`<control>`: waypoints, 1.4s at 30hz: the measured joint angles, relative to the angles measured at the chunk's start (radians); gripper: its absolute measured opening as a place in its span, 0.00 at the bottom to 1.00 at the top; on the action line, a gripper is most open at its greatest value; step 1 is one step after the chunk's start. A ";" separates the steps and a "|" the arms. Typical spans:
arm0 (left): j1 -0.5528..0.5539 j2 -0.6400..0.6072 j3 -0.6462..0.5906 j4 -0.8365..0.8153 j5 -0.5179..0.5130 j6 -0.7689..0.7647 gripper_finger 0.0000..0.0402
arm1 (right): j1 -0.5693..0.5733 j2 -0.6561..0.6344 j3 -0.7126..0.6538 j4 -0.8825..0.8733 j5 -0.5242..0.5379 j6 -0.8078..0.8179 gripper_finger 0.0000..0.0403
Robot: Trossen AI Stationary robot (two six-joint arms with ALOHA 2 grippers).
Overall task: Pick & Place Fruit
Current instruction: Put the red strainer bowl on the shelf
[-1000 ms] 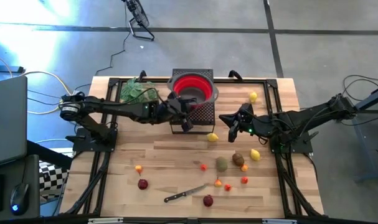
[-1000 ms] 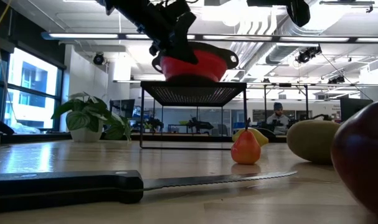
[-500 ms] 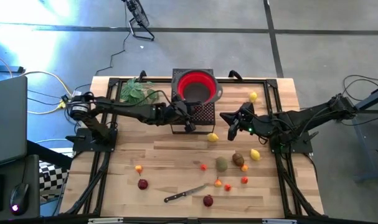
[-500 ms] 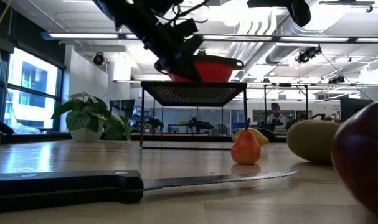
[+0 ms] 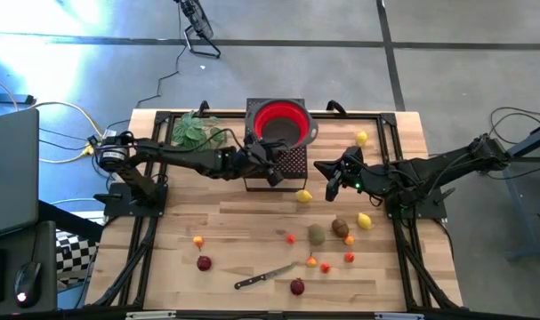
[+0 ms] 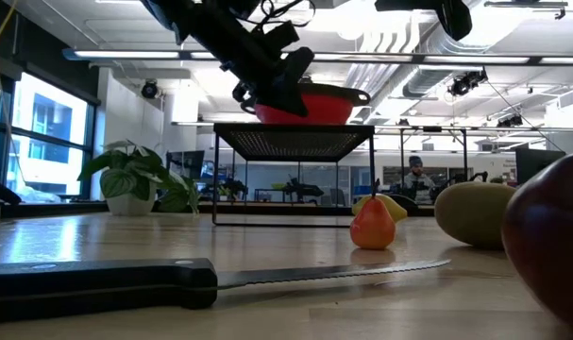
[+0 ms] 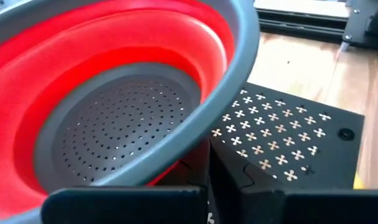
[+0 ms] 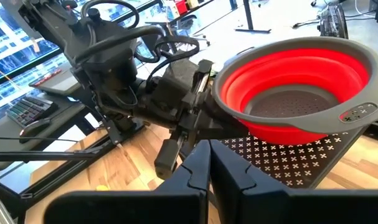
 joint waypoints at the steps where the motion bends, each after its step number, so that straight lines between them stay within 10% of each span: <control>1: 0.000 -0.003 0.000 -0.001 0.001 -0.012 0.00 | 0.000 0.000 0.000 0.000 -0.005 0.000 0.01; 28: -0.120 -0.011 0.001 0.247 0.028 -0.177 0.00 | 0.000 0.000 0.000 -0.006 -0.021 0.003 0.01; 42: -0.118 0.128 0.150 0.161 0.048 0.000 0.00 | 0.000 0.000 0.000 -0.004 -0.021 0.003 0.01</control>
